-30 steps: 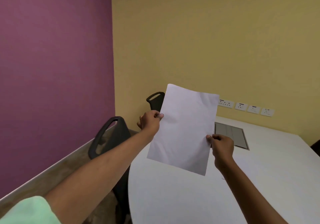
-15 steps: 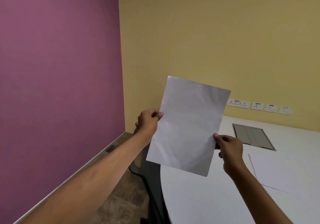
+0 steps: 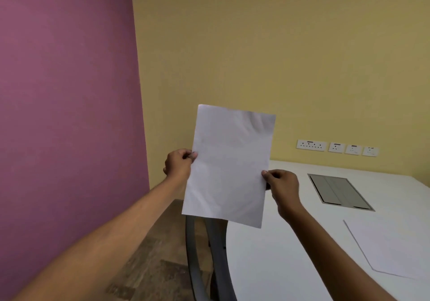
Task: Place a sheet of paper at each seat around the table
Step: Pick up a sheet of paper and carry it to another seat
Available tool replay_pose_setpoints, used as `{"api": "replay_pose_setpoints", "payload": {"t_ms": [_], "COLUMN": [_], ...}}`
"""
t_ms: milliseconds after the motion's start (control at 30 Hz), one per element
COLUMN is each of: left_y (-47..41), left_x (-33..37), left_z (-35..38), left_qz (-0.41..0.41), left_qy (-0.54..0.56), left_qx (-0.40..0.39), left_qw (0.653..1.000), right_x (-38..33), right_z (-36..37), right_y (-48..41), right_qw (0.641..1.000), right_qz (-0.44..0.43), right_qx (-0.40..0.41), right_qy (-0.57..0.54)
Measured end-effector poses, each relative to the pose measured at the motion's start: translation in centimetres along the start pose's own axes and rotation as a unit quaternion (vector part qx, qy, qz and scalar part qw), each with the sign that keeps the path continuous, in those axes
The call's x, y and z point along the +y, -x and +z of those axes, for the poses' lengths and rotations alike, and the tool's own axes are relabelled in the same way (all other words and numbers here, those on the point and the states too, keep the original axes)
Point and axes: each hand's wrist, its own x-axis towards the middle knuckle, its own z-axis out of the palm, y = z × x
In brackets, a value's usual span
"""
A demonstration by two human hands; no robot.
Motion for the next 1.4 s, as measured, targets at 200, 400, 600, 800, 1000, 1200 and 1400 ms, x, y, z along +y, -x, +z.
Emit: {"api": "replay_pose_setpoints", "payload": {"t_ms": [200,400,600,800,1000,1200,1400], "left_y": [-9.5,-20.4,-30.5,-38.5,-46.3,-53.7,-61.0], "left_x": [-3.3,-7.2,-9.4,-11.3,-13.3,-14.9,-14.5], "left_z": [-0.5,-1.7,-2.1,0.4,7.1,16.7,27.5], "left_qz": [0.003,0.001,0.055,0.061,0.101,0.166,0.246], "left_qy": [0.015,0.011,-0.039,-0.019,-0.01,-0.027,-0.05], "left_qx": [-0.01,-0.03,-0.089,-0.135,-0.176,-0.254,-0.336], "left_qw": [1.0,0.999,0.994,0.989,0.979,0.952,0.908], "right_x": [0.1,0.2,0.8,2.0,6.2,11.4,14.8], "right_z": [8.2,17.6,25.4,30.8,34.4,35.9,36.4], "right_y": [-5.7,-9.5,-12.6,-17.0,-23.3,-30.9,-39.6], "right_qw": [0.999,0.995,0.988,0.981,0.973,0.956,0.932], "right_qz": [0.002,0.014,0.048,0.081,0.111,0.156,0.193], "right_qx": [0.035,0.073,0.126,0.164,0.197,0.249,0.307], "right_qy": [0.038,0.071,0.074,0.058,0.042,0.012,0.004]}}
